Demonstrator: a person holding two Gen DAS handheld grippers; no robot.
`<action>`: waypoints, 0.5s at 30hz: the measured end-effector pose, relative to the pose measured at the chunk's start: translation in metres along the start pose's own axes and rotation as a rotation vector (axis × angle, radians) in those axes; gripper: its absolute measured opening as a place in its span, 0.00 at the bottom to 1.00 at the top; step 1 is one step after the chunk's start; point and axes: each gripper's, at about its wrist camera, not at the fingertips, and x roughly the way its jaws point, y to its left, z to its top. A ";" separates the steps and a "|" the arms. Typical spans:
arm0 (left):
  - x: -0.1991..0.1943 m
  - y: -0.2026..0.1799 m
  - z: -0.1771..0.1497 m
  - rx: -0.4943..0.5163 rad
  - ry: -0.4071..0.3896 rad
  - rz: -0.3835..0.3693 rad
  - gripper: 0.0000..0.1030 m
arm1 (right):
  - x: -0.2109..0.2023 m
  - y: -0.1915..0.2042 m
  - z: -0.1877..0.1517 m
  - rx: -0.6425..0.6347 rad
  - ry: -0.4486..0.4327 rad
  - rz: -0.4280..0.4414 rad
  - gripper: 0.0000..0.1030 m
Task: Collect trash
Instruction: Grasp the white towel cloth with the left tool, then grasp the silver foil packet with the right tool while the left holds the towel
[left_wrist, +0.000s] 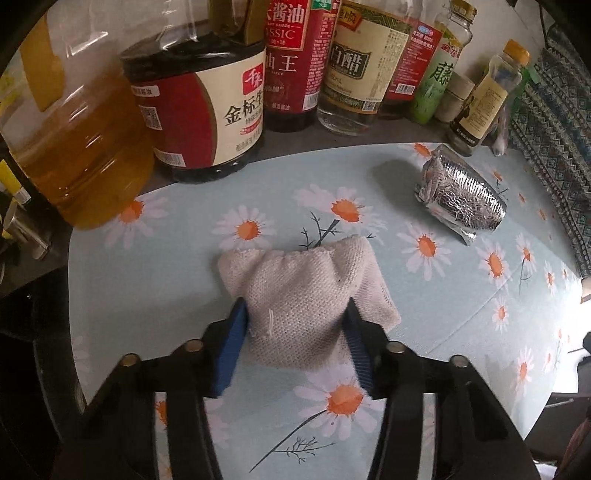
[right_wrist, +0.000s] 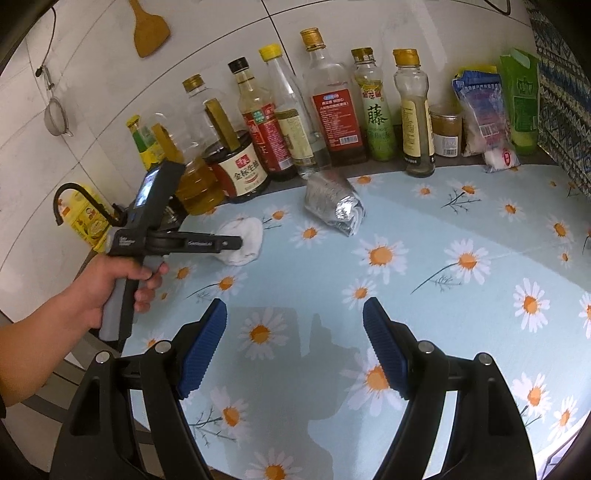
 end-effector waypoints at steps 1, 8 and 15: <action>-0.001 0.001 0.000 -0.001 -0.009 -0.002 0.38 | 0.002 -0.002 0.002 0.005 0.005 -0.005 0.73; -0.017 0.011 -0.005 -0.009 -0.058 -0.048 0.19 | 0.021 -0.009 0.022 -0.005 0.037 -0.027 0.73; -0.062 0.018 -0.016 -0.035 -0.144 -0.100 0.19 | 0.042 -0.016 0.054 -0.033 0.052 -0.037 0.73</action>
